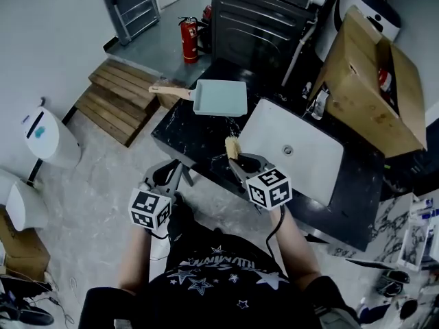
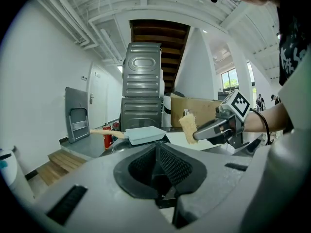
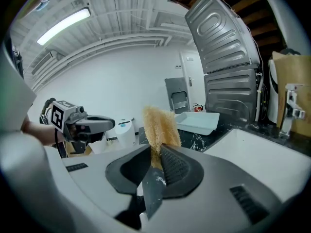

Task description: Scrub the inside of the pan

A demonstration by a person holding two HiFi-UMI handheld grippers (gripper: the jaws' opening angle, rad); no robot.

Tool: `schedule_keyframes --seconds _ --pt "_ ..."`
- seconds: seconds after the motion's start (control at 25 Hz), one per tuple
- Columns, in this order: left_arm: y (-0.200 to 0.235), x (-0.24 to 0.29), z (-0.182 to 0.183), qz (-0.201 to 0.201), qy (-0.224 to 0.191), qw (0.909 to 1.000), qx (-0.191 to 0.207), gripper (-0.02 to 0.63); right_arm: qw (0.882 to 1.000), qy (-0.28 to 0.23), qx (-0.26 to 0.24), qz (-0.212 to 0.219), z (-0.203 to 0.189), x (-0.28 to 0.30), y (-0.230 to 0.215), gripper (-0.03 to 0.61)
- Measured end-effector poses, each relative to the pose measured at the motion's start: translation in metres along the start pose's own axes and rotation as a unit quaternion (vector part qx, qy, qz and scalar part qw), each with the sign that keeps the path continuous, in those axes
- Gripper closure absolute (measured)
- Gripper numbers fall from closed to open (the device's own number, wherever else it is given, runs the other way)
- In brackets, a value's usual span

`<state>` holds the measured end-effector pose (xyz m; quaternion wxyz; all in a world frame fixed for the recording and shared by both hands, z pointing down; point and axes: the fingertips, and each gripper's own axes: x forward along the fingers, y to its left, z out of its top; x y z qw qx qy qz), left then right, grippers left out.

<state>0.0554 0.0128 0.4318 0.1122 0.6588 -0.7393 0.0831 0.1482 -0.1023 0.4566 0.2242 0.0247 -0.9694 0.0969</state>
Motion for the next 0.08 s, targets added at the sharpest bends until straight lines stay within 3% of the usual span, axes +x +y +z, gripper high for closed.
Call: schedule_keyframes --seconds 0.08 --pt "-0.003 0.0008 0.0024 -0.001 -0.002 1.0 -0.001 0.58 1.0 0.005 -0.006 0.001 -0.0038 -0.004 -0.0021 0.515"
